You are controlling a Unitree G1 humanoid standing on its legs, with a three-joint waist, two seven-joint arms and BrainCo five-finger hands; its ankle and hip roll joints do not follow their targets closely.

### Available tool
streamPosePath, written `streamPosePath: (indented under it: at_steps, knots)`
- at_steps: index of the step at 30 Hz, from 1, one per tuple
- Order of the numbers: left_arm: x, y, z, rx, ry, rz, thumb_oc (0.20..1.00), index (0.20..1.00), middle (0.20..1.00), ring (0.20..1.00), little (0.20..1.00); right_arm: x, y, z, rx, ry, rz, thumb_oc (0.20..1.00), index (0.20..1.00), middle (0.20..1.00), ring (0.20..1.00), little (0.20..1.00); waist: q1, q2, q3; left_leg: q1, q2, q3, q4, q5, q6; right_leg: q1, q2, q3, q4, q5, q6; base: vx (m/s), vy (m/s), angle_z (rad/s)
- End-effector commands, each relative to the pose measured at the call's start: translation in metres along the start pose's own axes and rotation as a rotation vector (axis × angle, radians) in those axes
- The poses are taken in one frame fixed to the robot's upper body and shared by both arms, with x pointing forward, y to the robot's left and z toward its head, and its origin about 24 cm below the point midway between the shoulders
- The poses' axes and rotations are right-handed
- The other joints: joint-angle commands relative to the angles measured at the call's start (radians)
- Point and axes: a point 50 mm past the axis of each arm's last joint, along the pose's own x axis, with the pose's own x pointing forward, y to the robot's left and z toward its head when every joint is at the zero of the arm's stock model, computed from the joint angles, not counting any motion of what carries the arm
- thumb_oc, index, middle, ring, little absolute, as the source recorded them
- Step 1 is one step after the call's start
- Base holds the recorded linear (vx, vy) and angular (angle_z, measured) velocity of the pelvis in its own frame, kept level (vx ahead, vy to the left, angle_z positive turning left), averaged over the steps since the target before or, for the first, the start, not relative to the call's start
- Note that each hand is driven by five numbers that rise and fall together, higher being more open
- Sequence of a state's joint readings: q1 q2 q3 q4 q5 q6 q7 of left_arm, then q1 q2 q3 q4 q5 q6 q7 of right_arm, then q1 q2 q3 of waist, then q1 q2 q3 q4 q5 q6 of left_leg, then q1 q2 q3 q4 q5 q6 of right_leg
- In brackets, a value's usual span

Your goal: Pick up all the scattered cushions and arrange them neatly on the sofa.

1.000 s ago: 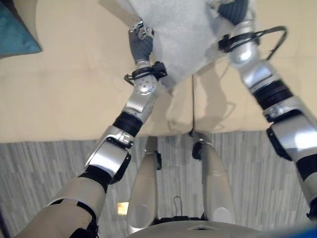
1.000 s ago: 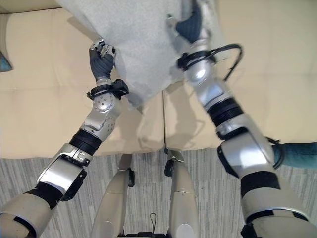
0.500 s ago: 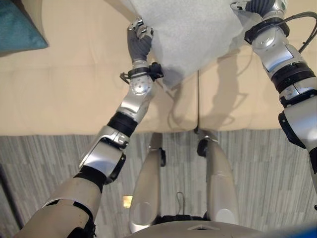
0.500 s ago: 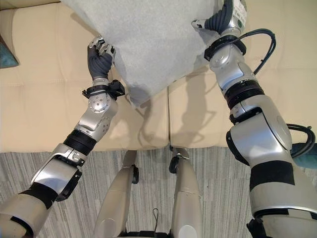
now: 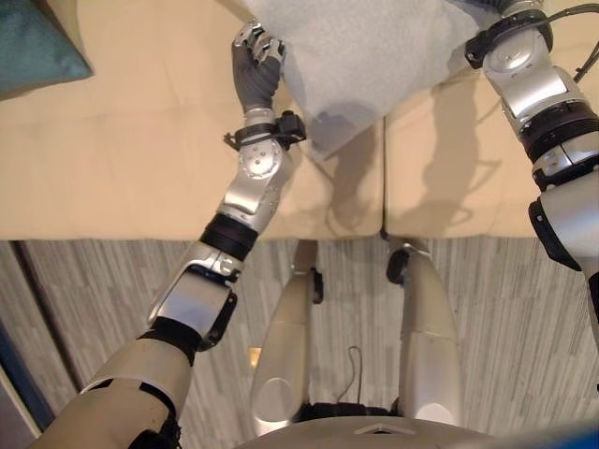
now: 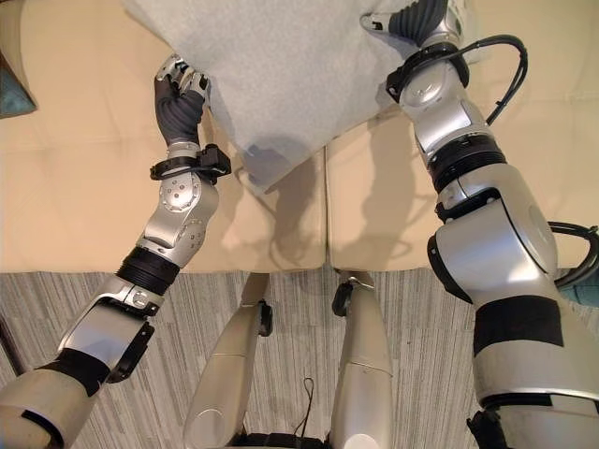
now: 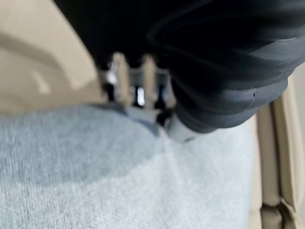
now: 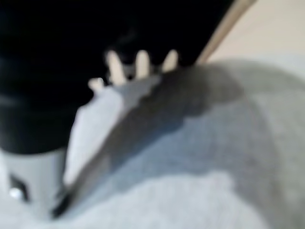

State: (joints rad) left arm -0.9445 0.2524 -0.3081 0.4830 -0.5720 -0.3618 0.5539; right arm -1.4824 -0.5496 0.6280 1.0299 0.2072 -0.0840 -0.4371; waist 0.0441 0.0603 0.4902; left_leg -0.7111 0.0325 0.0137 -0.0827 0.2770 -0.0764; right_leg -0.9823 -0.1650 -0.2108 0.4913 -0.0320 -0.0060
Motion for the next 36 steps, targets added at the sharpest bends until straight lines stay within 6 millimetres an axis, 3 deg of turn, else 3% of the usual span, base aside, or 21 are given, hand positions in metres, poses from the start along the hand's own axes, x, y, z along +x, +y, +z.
streamPosePath:
  at_steps: [1,3,11,25,29,33,36]
  knots:
    - [0.0,-0.053,0.037,-0.126,-0.17,-0.191,0.2,0.2,0.2,0.2,0.2,-0.016,0.053,0.044,0.195,-0.152,0.186,0.2,0.2,0.2,0.2,0.2,-0.003,0.004,0.02,0.124,0.004,-0.064,-0.005,-0.102,-0.078,0.109,-0.016,0.011,-0.179,0.062,0.159,0.0,0.0,0.0]
    - [-0.001,-0.06,0.024,-0.194,-0.089,-0.139,0.2,0.2,0.2,0.2,0.2,-0.031,0.071,0.061,0.343,-0.201,0.224,0.2,0.2,0.2,0.2,0.2,-0.017,-0.011,0.03,0.14,0.008,-0.063,-0.005,-0.107,-0.078,0.122,-0.016,0.007,-0.18,0.062,0.158,0.0,0.0,0.0]
    - [-0.005,-0.06,0.021,-0.218,-0.071,-0.112,0.2,0.2,0.2,0.2,0.2,-0.055,0.069,0.068,0.542,-0.278,0.197,0.2,0.2,0.2,0.2,0.2,-0.051,-0.042,0.03,0.195,0.013,-0.051,-0.004,-0.127,-0.072,0.174,-0.016,-0.001,-0.189,0.065,0.165,-0.01,0.008,0.06]
    - [-0.002,-0.07,0.062,-0.163,-0.265,-0.23,0.2,0.2,0.2,0.2,0.2,-0.076,0.062,0.082,0.612,-0.402,0.169,0.2,0.2,0.2,0.2,0.2,-0.085,-0.042,0.017,0.275,0.002,-0.023,0.021,-0.167,-0.05,0.248,-0.02,0.019,-0.201,0.077,0.174,0.0,0.03,-0.04]
    - [-0.002,-0.077,0.084,-0.138,-0.371,-0.275,0.2,0.2,0.2,0.2,0.2,-0.081,0.055,0.098,0.635,-0.484,0.136,0.2,0.2,0.2,0.2,0.2,-0.093,-0.039,0.007,0.28,-0.004,-0.018,0.043,-0.186,-0.04,0.257,-0.023,0.029,-0.204,0.081,0.179,0.01,0.045,-0.03]
    - [0.0,-0.081,0.093,-0.118,-0.416,-0.282,0.2,0.2,0.2,0.2,0.2,-0.08,0.052,0.106,0.609,-0.523,0.101,0.2,0.2,0.2,0.2,0.2,-0.095,-0.039,0.002,0.278,-0.008,-0.015,0.056,-0.195,-0.034,0.261,-0.026,0.034,-0.205,0.084,0.181,0.0,0.0,0.0]
    - [0.004,-0.094,0.107,-0.129,-0.466,-0.292,0.2,0.2,0.2,0.2,0.2,-0.075,0.044,0.123,0.587,-0.581,0.034,0.2,0.2,0.2,0.2,0.2,-0.094,-0.037,-0.006,0.269,-0.012,-0.017,0.067,-0.198,-0.03,0.261,-0.031,0.033,-0.209,0.087,0.185,0.0,0.0,0.0]
